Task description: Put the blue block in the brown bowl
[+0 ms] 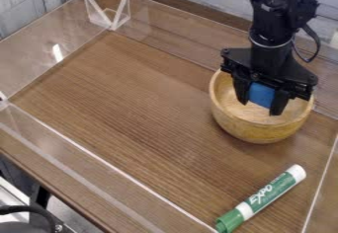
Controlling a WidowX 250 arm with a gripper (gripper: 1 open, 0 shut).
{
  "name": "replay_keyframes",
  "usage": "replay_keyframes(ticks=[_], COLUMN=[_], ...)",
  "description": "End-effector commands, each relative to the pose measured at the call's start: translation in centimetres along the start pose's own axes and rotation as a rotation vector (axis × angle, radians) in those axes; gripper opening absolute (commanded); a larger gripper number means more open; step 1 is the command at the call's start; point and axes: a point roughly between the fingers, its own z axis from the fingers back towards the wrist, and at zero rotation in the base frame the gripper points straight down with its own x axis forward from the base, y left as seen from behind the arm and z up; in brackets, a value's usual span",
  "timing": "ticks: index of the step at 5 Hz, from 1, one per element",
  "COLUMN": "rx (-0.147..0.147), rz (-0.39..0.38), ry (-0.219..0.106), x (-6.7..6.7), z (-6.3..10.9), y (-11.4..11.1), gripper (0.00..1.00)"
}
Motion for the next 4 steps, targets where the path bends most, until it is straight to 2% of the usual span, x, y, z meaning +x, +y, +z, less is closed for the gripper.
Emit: replay_keyframes(ticks=[1,4], rx=[-0.016,-0.017], rz=[0.017,0.037], ry=[-0.059,-0.066], x=[1.55,2.22], z=[1.23,1.2], y=[-0.1,-0.15], gripper=[0.0,0.0])
